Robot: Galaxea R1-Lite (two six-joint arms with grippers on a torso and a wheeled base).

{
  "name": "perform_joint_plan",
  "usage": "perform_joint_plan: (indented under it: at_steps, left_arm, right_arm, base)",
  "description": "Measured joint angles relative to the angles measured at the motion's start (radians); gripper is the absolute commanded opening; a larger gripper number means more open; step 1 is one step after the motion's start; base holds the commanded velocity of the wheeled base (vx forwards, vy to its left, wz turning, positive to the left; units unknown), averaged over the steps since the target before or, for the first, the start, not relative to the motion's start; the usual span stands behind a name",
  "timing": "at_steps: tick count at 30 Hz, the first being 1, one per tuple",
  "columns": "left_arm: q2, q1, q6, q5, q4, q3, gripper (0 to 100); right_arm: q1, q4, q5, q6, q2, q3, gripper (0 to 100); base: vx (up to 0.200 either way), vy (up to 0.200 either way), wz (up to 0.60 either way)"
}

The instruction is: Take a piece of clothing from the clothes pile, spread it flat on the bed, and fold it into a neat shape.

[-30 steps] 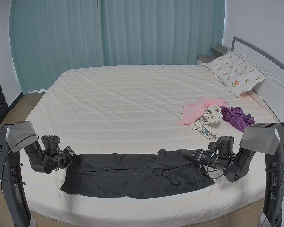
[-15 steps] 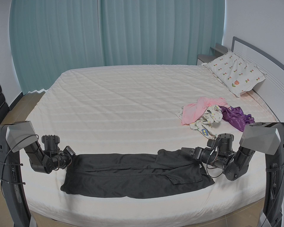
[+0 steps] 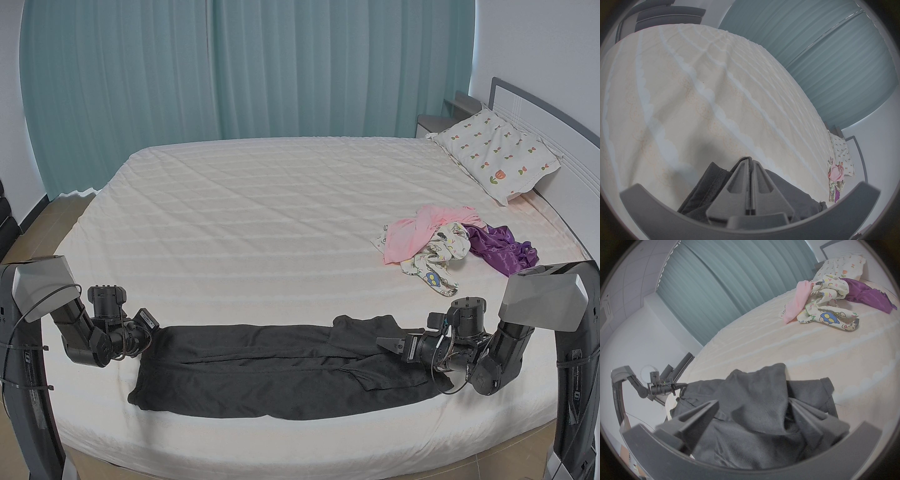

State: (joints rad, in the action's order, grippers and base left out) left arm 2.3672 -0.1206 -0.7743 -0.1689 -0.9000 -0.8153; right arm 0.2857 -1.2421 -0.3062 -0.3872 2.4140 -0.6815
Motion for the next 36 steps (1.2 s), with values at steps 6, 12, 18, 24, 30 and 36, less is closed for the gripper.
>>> perform_joint_plan:
  at_steps: [6, 12, 18, 24, 30, 36]
  left_arm:
    - [0.0, 0.0, 0.0, 0.0, 0.0, 0.001, 0]
    - [0.0, 0.0, 0.0, 0.0, 0.0, 0.001, 0]
    - [0.0, 0.0, 0.001, 0.0, -0.001, 0.001, 0]
    - [0.0, 0.0, 0.001, 0.0, -0.001, 0.001, 0]
    - [0.0, 0.0, 0.001, 0.0, -0.001, 0.002, 0]
    - [0.0, 0.0, 0.001, 0.0, -0.001, 0.002, 0]
  right_arm:
    - [-0.014, 0.0, 0.0, 0.028, 0.008, 0.028, 0]
    - [-0.026, -0.001, -0.001, 0.029, 0.009, 0.058, 0]
    - [-0.026, -0.003, -0.003, 0.037, 0.008, 0.098, 0]
    - [-0.023, -0.002, -0.003, 0.067, 0.011, 0.117, 100]
    - [-0.029, -0.02, -0.003, 0.056, 0.004, 0.098, 100]
    - [-0.051, -0.024, -0.006, -0.01, -0.034, 0.081, 100]
  base:
    - [0.0, 0.0, 0.0]
    - [0.0, 0.0, 0.0]
    - [0.0, 0.0, 0.0]
    - [0.0, 0.0, 0.0]
    - [0.0, 0.0, 0.0]
    - [0.0, 0.0, 0.0]
